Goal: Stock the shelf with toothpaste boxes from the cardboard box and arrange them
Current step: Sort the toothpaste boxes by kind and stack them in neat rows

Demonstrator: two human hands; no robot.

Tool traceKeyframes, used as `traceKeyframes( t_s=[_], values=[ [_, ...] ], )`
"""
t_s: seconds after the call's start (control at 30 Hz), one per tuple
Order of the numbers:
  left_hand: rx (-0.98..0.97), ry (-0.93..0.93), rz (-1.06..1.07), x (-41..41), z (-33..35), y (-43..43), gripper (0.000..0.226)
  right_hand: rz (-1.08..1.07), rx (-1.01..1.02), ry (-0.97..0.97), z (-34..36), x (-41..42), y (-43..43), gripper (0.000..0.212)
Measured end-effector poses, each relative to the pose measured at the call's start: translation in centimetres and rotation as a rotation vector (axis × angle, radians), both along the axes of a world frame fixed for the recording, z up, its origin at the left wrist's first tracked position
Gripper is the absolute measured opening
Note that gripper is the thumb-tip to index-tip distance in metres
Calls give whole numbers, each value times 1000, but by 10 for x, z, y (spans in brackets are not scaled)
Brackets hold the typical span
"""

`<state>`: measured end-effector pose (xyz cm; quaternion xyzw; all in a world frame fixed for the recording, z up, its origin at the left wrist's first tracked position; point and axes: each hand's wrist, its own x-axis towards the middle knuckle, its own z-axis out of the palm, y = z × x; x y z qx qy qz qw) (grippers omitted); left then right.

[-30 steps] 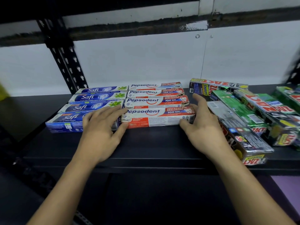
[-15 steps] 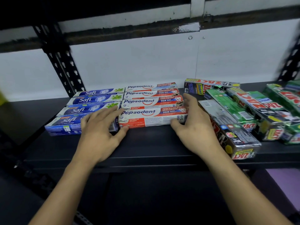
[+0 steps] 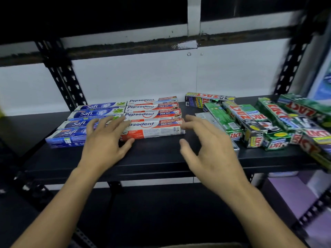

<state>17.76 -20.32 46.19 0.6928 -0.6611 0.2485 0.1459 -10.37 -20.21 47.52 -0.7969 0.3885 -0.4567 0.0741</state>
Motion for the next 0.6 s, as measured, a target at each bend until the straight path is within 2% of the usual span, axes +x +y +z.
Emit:
traceKeyframes(
  t_s=[0.1,0.2,0.37,0.47,0.53,0.6],
  values=[
    [-61,134,-62,-41,1,-1,58,-32,-126,-44,12,-32,1,20],
    [-104,254,-232,-94,4,-7,55,-92,-184,-8,19,-68,-6,15],
    [-4,517,-571,-175,11,-8,65,-254,-53,235,8,-128,-39,28],
    [142,524,-619,-203,2,-14,81,-292,65,442,-8,-146,-51,49],
    [221,493,-593,-206,-5,-23,88,-267,64,445,-16,-152,-57,48],
    [242,462,-578,-203,-8,-31,85,-247,60,387,-18,-155,-60,48]
  ],
)
